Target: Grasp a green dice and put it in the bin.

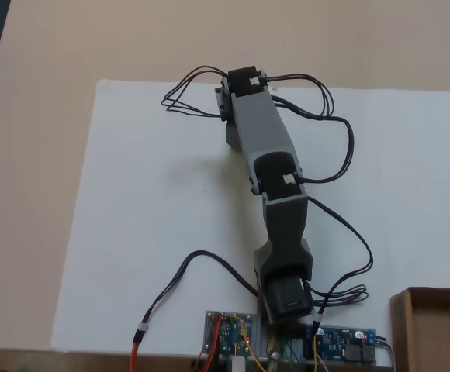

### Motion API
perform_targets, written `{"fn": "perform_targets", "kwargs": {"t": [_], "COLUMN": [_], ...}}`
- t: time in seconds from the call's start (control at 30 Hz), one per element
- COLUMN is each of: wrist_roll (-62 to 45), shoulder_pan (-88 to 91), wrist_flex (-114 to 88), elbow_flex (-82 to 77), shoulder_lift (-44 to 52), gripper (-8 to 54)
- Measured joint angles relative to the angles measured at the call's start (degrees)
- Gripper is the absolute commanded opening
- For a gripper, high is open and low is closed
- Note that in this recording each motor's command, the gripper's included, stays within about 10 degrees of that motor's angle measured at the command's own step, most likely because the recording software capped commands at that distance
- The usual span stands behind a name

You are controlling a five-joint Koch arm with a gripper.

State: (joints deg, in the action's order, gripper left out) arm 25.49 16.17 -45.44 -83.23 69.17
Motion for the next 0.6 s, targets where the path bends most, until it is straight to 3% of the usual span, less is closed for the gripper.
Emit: {"fn": "perform_targets", "kwargs": {"t": [0.17,0.27,0.5,0.6], "wrist_roll": [0.1,0.1,0.1,0.1], "shoulder_pan": [-0.1,-0.2,-0.3,-0.5], "wrist_flex": [1.1,2.2,4.0,4.1], "elbow_flex": [-0.1,0.0,-0.1,0.0], "shoulder_lift": [-3.3,-4.2,-5.5,-5.5], "gripper": [41.0,37.4,12.9,11.9]}}
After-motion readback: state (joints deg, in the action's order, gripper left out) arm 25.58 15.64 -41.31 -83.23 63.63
